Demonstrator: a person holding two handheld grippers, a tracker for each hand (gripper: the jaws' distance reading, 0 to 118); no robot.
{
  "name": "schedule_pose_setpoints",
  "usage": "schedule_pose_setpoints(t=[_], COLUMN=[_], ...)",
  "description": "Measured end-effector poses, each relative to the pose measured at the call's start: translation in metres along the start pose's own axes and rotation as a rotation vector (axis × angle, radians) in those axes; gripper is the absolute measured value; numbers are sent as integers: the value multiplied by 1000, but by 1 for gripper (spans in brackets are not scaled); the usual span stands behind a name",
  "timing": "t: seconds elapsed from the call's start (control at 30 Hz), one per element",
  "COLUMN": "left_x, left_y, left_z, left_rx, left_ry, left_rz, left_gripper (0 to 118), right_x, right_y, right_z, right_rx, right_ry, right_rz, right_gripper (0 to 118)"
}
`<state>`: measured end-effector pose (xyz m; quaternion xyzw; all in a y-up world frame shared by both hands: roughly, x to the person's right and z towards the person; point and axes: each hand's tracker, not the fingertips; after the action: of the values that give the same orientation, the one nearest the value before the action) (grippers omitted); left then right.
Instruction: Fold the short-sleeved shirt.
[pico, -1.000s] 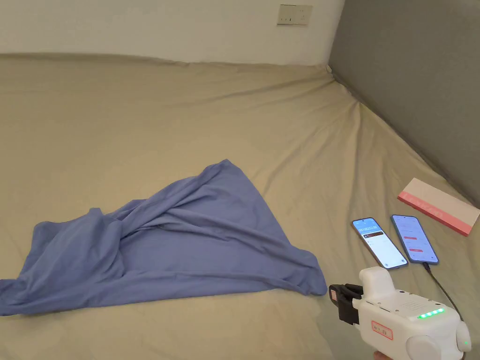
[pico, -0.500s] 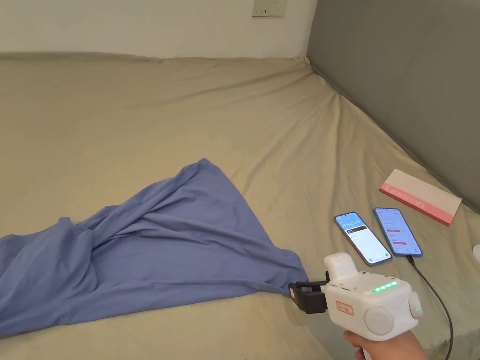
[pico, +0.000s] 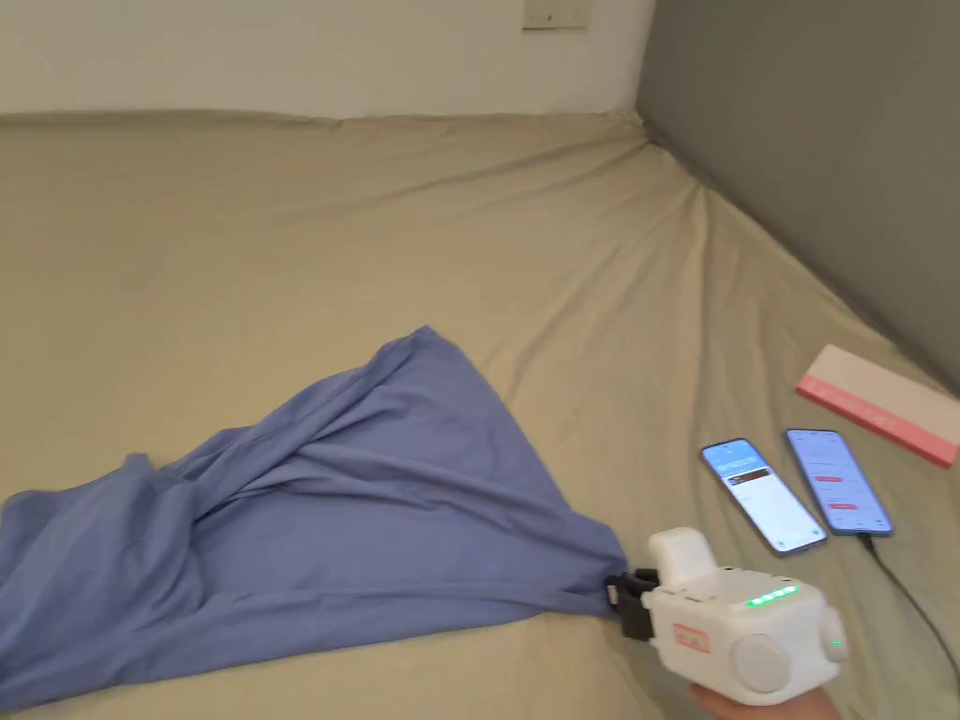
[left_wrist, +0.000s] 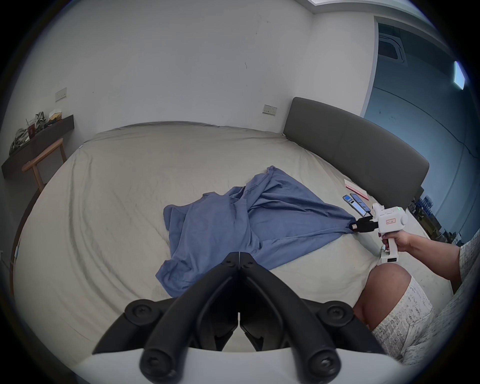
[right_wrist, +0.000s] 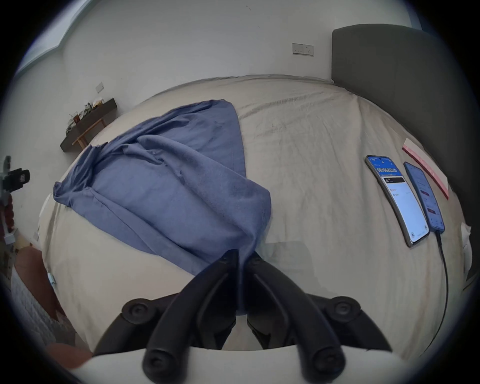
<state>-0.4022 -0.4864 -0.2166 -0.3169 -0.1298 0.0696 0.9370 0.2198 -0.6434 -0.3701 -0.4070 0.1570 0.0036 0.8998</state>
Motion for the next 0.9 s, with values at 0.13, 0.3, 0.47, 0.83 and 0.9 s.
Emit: schedule_pose_setpoints(t=[0.13, 0.3, 0.47, 0.83, 0.9], left_x=[-6, -28, -62, -125, -129], left_y=[10, 19, 17, 2, 1], left_z=[-23, -59, -90, -108, -112], left_rx=[-22, -55, -102, -143, -157], left_ry=[6, 20, 35, 20, -33], left_rz=[-32, -89, -110, -44, -41], left_gripper=[0, 0, 0, 3, 8], right_x=[3, 1, -8, -27, -30], right_y=[-2, -1, 3, 23, 27], right_z=[6, 11, 12, 22, 24], right_rx=[23, 29, 16, 6, 7], right_ry=[24, 36, 22, 29, 27], right_rz=[-10, -20, -7, -4, -3], right_gripper=[4, 4, 4, 4, 4])
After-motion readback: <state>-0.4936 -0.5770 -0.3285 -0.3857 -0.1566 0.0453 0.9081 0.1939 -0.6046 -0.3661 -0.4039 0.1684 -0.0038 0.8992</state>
